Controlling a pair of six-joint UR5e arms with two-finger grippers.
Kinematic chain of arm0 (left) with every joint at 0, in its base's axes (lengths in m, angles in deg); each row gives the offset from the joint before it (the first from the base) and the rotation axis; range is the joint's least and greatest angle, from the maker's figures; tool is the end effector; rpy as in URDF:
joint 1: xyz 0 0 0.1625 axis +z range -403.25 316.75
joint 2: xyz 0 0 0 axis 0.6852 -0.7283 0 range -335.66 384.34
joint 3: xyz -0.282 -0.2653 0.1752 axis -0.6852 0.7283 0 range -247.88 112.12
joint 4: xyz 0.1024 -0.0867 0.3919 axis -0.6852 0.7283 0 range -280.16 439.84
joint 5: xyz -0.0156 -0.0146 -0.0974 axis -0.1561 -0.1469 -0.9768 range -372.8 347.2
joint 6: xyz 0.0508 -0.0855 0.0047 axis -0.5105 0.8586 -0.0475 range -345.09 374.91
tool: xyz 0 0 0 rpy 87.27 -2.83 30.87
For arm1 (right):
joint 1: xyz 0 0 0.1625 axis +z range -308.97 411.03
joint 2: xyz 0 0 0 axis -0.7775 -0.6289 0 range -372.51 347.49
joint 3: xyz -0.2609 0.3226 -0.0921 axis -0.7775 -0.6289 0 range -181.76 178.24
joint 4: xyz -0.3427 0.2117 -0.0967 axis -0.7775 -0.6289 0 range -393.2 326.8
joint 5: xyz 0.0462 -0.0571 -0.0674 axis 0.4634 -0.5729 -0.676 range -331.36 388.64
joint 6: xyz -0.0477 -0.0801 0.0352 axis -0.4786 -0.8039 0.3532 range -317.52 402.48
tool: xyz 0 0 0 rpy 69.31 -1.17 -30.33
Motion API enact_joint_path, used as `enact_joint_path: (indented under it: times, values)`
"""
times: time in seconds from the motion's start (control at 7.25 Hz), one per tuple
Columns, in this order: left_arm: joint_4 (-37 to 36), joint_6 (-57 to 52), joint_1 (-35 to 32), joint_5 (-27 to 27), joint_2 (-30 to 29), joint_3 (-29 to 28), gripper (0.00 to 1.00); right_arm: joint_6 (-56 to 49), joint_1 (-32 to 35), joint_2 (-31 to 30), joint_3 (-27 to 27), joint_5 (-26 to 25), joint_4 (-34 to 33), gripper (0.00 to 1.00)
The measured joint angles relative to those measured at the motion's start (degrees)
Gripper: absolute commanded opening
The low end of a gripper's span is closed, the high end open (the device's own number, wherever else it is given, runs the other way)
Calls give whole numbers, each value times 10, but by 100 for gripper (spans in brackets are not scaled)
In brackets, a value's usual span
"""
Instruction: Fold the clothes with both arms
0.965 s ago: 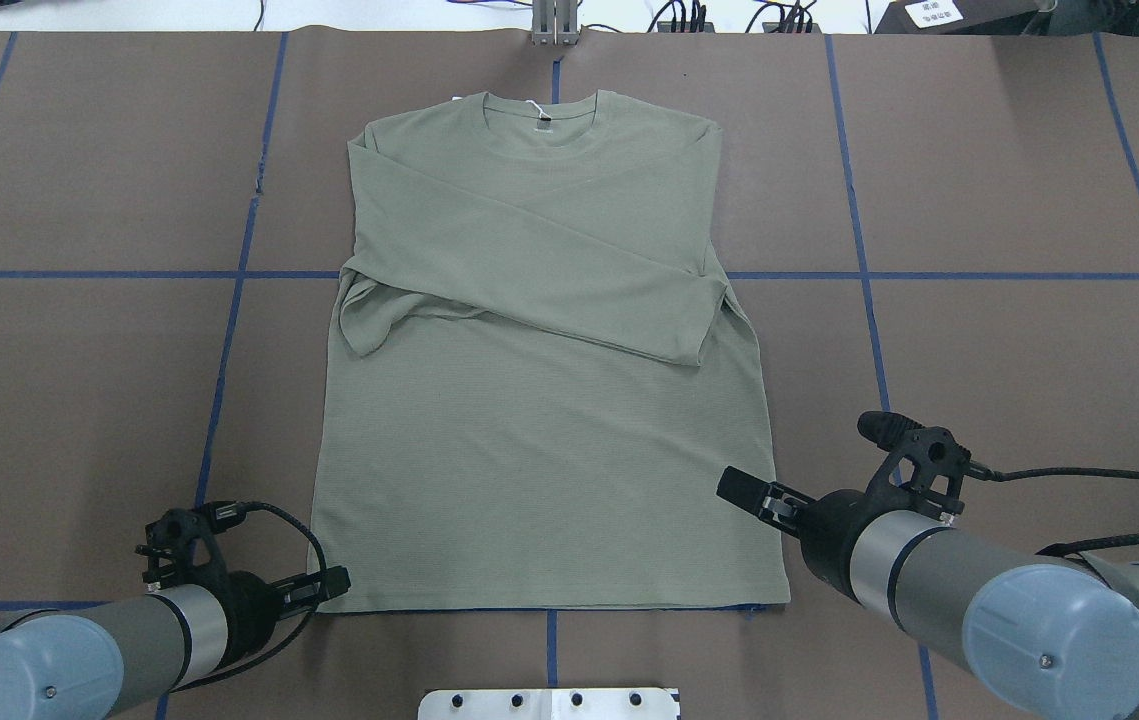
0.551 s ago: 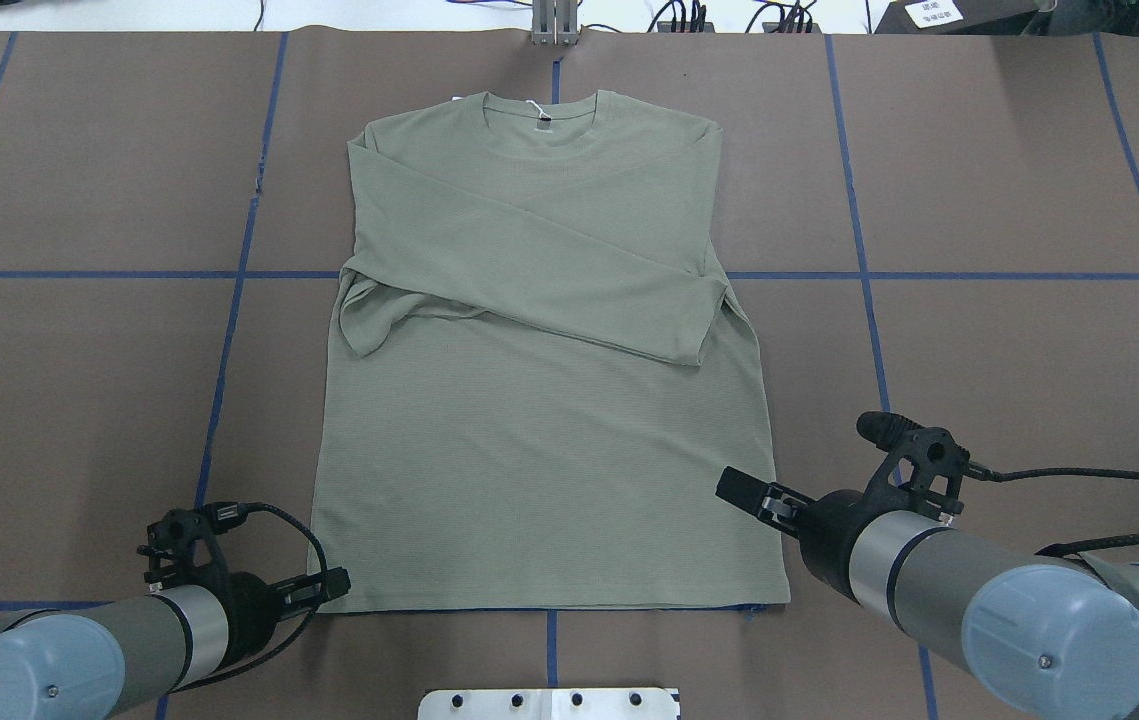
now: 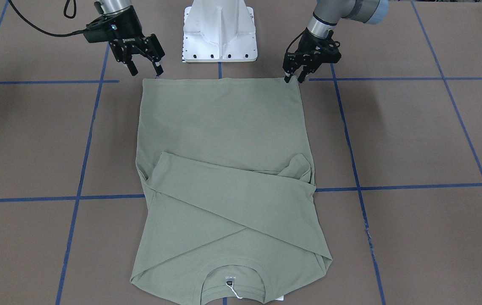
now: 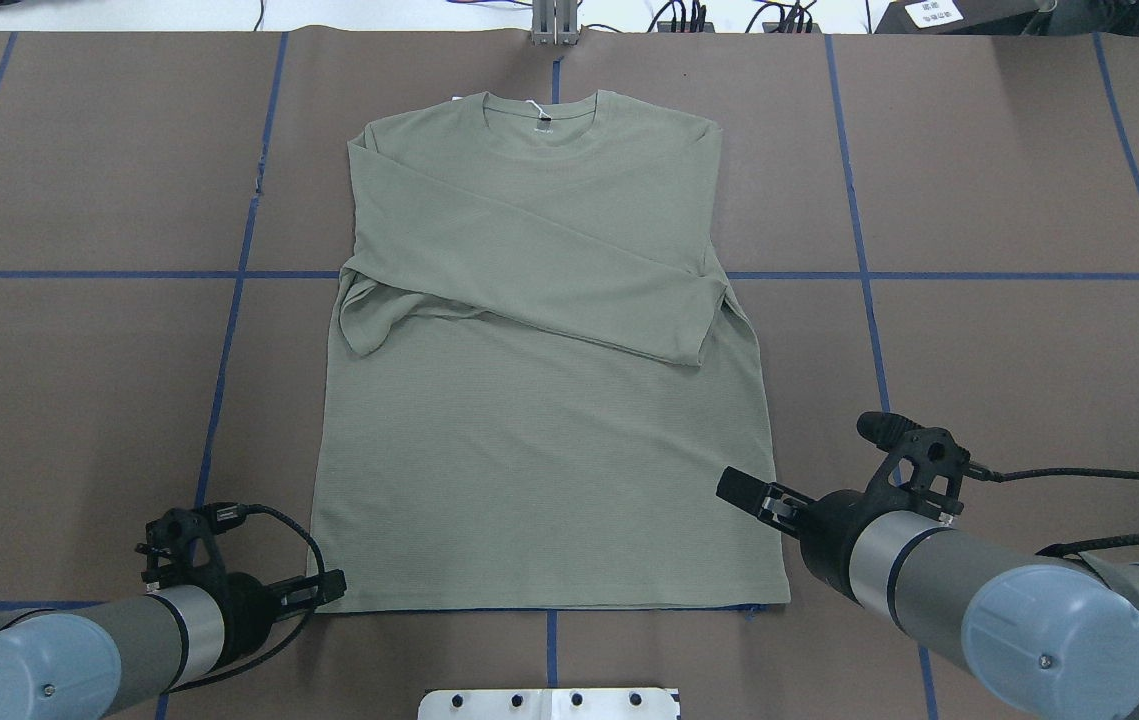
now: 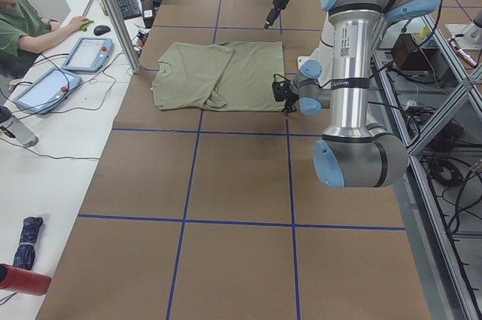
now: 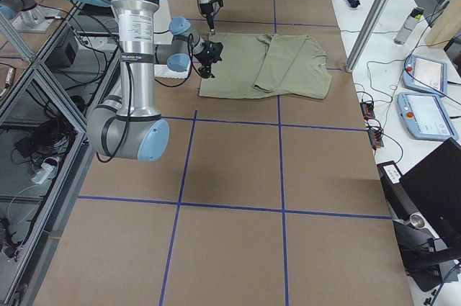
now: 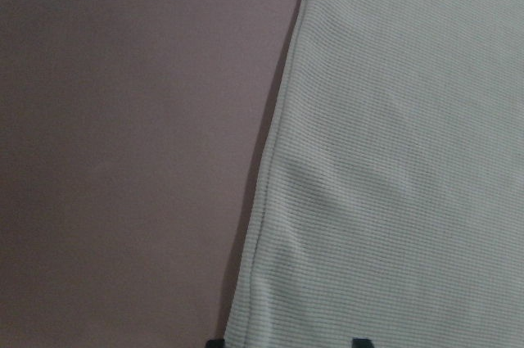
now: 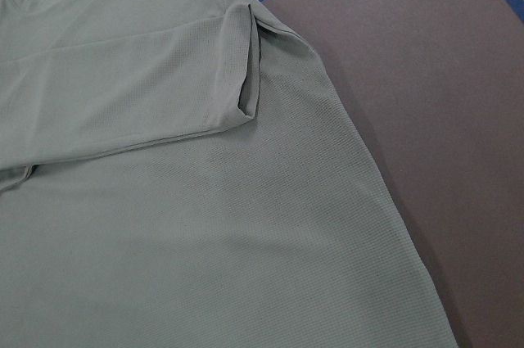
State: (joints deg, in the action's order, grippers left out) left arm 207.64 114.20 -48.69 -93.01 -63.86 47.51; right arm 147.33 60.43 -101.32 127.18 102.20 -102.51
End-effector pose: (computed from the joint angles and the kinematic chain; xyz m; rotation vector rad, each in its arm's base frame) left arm 0.4636 -0.1950 0.3897 0.1187 1.0782 -0.3230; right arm -0.4085 -0.2313 0.2942 0.2116 -1.0783 0.5325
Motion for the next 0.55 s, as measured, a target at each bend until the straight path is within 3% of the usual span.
enact_joint_path:
  times: [0.14,0.28,0.55]
  values:
    - [0,-1,0,0,-1,0,56,0,0,0,0,0,0,99]
    - [0,-1,0,0,-2,0,33,0,0,0,0,0,0,99]
    - [0,-1,1,0,-3,-2,33,0,0,0,0,0,0,99]
